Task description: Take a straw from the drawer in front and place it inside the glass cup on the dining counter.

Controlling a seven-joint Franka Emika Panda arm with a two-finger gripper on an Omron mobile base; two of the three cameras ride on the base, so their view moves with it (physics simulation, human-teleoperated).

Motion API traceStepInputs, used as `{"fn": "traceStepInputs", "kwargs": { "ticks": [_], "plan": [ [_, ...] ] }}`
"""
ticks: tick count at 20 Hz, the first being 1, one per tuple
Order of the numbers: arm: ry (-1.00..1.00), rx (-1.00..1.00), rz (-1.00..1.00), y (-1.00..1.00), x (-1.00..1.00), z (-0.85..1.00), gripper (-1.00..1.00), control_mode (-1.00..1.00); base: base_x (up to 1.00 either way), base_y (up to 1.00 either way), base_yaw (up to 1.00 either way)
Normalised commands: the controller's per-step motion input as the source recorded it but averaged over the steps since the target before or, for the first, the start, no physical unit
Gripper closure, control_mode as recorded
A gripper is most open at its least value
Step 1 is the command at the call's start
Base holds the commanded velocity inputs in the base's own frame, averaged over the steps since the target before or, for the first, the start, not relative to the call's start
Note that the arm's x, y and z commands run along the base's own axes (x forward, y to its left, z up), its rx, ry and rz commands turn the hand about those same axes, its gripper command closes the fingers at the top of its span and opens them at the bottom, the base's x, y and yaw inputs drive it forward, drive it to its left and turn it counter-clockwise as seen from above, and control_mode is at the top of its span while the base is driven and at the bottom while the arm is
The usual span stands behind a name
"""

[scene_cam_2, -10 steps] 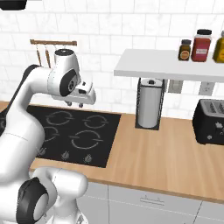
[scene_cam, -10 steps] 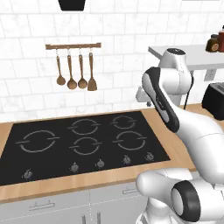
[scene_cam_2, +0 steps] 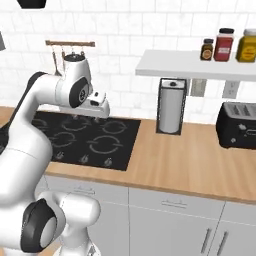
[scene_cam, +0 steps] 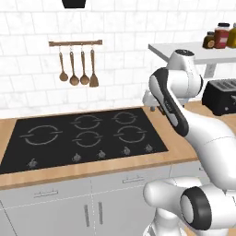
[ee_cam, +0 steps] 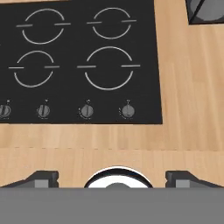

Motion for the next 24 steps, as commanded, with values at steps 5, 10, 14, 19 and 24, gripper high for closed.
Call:
{"fn": "traceStepInputs", "kwargs": {
  "ticks": [5,10,14,19,24],
  "plan": [
    [0.0,0.0,0.0,0.0,0.0,0.0,-1.0,1.0,-0.57,-0.14,0.04],
    [0.0,0.0,0.0,0.0,0.0,0.0,-1.0,1.0,0.01,-0.54,0.38],
    [0.0,0.0,0.0,0.0,0.0,0.0,-1.0,1.0,0.04,-0.65,0.56],
    [0.0,0.0,0.0,0.0,0.0,0.0,-1.0,1.0,-0.02,-0.75,0.65],
    [0.0,0.0,0.0,0.0,0.0,0.0,-1.0,1.0,-0.14,-0.79,0.66]
  ]
}}
